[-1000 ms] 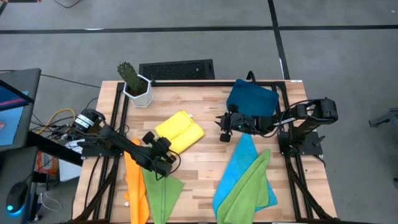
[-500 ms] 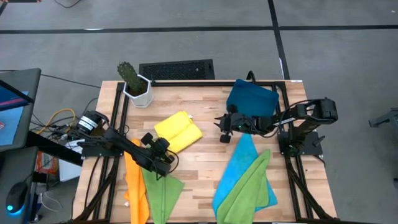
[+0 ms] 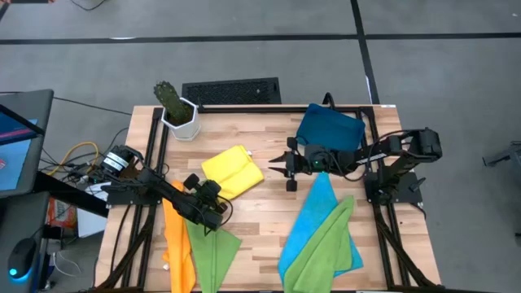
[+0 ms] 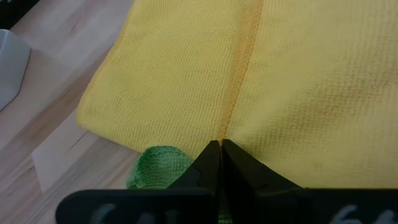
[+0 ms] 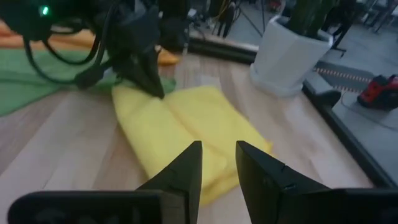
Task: Fold microfiber towels
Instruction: Fold the yellow microfiber cloth
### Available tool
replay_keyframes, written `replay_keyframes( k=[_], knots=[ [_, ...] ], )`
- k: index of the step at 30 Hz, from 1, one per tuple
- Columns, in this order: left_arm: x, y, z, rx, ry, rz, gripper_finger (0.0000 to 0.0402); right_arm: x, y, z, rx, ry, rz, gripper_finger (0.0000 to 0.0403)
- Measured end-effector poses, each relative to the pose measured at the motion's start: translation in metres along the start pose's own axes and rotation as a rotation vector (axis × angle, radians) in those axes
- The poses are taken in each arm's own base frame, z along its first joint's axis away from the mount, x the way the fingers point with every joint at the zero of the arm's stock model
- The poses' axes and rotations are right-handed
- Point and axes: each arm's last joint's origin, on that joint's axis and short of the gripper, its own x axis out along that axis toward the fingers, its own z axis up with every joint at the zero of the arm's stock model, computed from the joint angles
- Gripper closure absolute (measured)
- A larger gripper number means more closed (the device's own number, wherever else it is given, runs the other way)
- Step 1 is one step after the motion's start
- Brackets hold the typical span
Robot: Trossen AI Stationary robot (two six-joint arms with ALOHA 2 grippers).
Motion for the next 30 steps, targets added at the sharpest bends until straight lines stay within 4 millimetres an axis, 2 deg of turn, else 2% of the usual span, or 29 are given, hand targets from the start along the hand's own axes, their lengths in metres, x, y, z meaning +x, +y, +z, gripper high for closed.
replay_keyframes(
  k=[8,12,21,25,30],
  knots=[
    [0.000,0.000,0.000,0.005,0.006,-0.002,0.0401,0.051,0.005,-0.023,0.016,-0.012,0.026,0.0281],
    [0.000,0.000,0.000,0.007,0.009,-0.003,0.0400,0.072,0.005,-0.027,0.026,-0.018,0.022,0.0281],
    [0.000,0.000,0.000,0.012,0.007,-0.002,0.0400,0.087,0.002,-0.075,0.143,0.137,0.010,0.0281],
    [0.000,0.000,0.000,0.015,0.004,-0.001,0.0400,0.089,-0.001,-0.085,0.182,0.164,-0.003,0.0281],
    [-0.001,0.000,0.001,0.037,0.012,0.003,0.0400,0.089,-0.001,-0.086,0.192,0.179,-0.008,0.0281]
  ],
)
